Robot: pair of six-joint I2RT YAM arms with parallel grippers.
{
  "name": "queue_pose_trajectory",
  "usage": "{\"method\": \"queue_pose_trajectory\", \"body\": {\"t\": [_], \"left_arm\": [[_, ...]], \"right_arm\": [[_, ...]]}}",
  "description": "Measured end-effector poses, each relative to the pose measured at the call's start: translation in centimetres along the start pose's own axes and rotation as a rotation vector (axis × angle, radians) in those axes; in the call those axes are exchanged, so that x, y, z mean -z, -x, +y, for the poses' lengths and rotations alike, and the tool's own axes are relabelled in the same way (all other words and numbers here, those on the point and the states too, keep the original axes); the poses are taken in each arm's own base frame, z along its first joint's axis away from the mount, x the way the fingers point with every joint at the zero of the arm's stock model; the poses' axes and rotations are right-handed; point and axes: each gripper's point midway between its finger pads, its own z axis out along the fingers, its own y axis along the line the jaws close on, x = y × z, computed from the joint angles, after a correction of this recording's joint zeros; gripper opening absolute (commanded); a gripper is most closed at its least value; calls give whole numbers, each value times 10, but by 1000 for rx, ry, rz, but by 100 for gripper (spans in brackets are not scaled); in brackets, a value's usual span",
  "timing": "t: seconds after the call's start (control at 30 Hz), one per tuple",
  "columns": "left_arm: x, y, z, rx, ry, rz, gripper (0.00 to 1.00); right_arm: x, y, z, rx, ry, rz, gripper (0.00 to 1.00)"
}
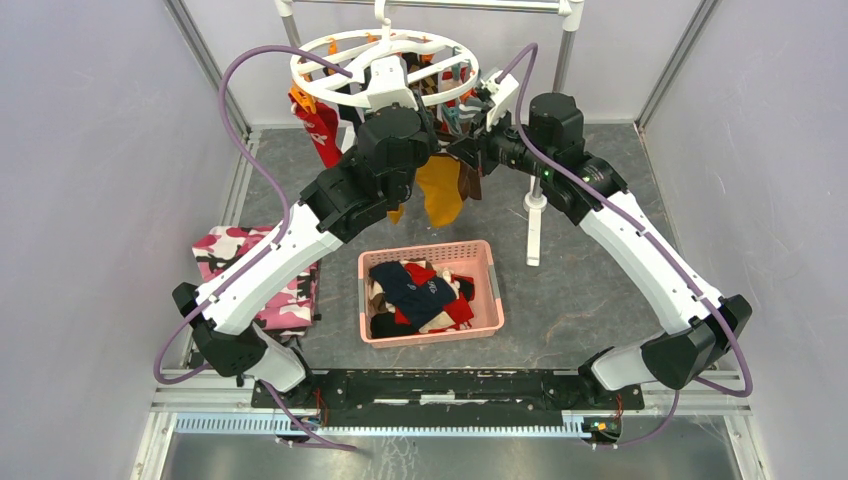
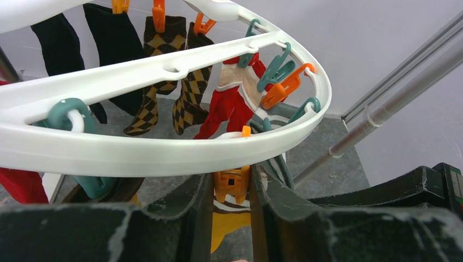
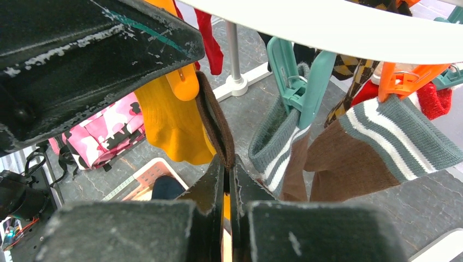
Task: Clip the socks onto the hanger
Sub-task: Clamp the sock onto the hanger.
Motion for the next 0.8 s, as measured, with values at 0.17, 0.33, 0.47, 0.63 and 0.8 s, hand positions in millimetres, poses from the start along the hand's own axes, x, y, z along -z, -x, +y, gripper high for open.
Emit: {"method": "queue_pose_trajectory", "body": {"t": [0.17, 0.33, 0.47, 0.63, 0.8], "left_arm": [[0, 0, 1, 4, 6, -2, 2], [0, 0, 1, 5, 7, -3, 2], [0, 1, 2, 8, 14, -6, 2], [0, 1, 3, 8, 16, -7, 2], [0, 1, 3, 9, 16, -7, 2]], "right_arm": [[-1, 0, 3, 5, 6, 2, 0], [-1, -2, 2, 10, 3, 7, 0], [-1, -2, 3, 16, 0, 9, 0], [-1, -4, 4, 17, -1, 15, 0], [0, -3, 3, 18, -10, 18, 0]]}}
